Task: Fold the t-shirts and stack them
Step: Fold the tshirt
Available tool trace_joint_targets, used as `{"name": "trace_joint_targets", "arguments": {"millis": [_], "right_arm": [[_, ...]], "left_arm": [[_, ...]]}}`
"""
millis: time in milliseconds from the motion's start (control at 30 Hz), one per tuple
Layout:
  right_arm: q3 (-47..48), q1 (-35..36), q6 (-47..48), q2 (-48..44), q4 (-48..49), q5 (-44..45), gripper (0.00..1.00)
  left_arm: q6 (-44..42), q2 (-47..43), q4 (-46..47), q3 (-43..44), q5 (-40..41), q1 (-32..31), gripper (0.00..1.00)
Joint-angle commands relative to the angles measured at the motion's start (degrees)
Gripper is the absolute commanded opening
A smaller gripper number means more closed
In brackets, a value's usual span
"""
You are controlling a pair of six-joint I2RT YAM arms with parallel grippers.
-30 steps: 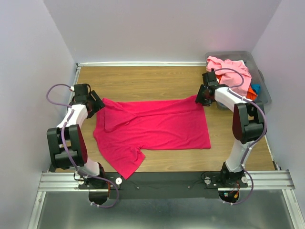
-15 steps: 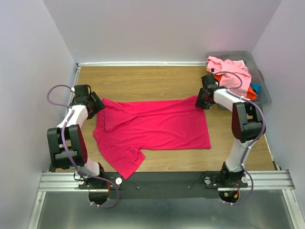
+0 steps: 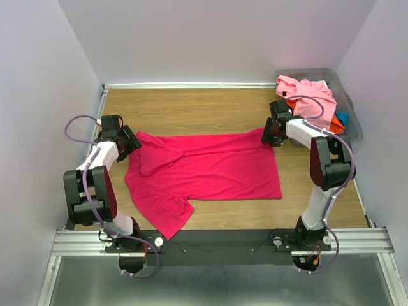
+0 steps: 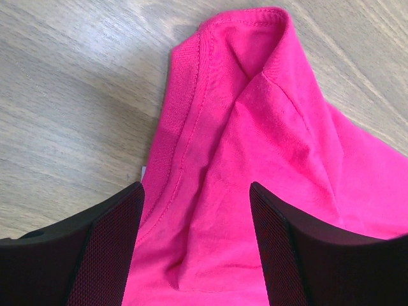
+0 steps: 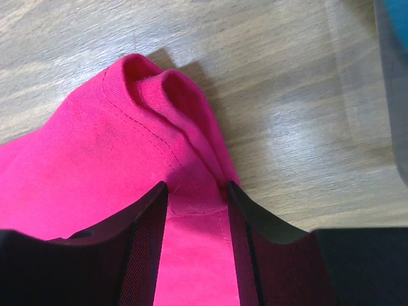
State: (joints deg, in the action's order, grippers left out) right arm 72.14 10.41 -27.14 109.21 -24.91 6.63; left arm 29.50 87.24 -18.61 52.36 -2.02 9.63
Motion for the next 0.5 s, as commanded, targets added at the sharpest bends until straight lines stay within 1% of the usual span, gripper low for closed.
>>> {"name": "trace_joint_targets", "arguments": {"millis": [0,100,133,233,267,433,467], "right_arm": [[0.46,-0.31,0.59,0.66,0.65,1.28,0.49],[0.9,-0.31,1.12,0.39,0.65,0.49,0.47],[1.16,-0.22,1.12,0.3,0.65,0.4,0.44],[1.34,-0.31,1.29,0.13,0.65,0.31,0.42],[1.42,-0.22,1.3,-0.05,0.65,0.22,0.37],[0.99,-0.22,1.38,-0.4,0.56,0.31,0.3],[0.81,-0.22,1.3,-0.49,0.56,0.48,0.26]], "left_arm": [[-0.93,0.3,-0.28,-0.5,1.32,-0.31,0.75],[-1.02,0.56,-0.2,-0.59,1.32,-0.4,0.74],[-0.93,0.73,-0.2,-0.5,1.32,-0.4,0.74],[-0.84,0.82,-0.11,-0.5,1.32,-0.49,0.74],[-0.84,0.82,-0.02,-0.59,1.32,-0.49,0.74],[-0.93,1.0,-0.02,-0.59,1.32,-0.57,0.74],[-0.93,1.0,0.07,-0.59,1.41,-0.58,0.74]]}}
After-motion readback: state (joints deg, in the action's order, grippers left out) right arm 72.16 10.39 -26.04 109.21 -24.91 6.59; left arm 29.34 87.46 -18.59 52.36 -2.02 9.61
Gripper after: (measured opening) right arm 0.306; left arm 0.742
